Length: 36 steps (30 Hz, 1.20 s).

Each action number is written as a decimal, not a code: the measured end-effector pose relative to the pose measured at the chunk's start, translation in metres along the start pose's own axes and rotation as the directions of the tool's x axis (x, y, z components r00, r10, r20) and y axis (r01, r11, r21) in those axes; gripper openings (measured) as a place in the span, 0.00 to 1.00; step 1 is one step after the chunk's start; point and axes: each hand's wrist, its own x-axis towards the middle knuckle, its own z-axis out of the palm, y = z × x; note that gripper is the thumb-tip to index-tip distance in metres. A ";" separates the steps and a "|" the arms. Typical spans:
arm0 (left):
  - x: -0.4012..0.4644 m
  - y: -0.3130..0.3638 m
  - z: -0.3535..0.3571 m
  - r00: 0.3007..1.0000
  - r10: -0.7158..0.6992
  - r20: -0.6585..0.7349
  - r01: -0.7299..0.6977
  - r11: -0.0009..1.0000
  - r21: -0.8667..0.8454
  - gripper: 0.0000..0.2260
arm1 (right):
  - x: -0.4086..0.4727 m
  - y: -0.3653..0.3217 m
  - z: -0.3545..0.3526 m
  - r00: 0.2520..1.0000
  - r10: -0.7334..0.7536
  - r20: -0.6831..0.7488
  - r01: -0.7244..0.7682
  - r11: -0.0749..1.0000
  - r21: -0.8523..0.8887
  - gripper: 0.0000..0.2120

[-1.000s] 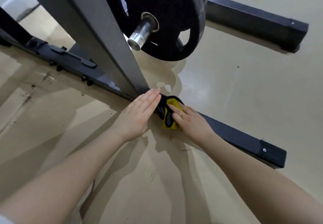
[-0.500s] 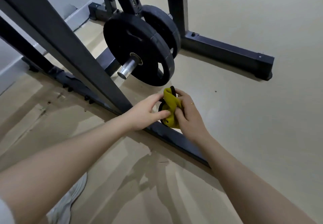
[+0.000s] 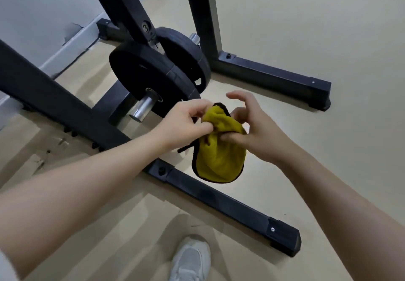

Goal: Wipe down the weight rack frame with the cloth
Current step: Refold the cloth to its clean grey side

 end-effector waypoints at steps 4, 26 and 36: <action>0.045 0.018 -0.035 0.995 0.081 -0.054 -0.078 0.995 0.058 0.10 | 0.055 -0.022 -0.026 1.000 0.006 0.022 -0.003 0.993 -0.115 0.13; 0.151 0.012 -0.205 0.668 -0.288 -0.686 0.255 0.955 -0.153 0.11 | 0.330 -0.125 -0.064 0.981 0.192 0.015 -0.191 0.966 0.176 0.08; 0.162 0.046 -0.248 0.451 -0.549 -0.703 -0.161 0.725 -0.669 0.21 | 0.360 -0.191 -0.055 0.758 -0.494 0.427 0.323 0.852 0.412 0.14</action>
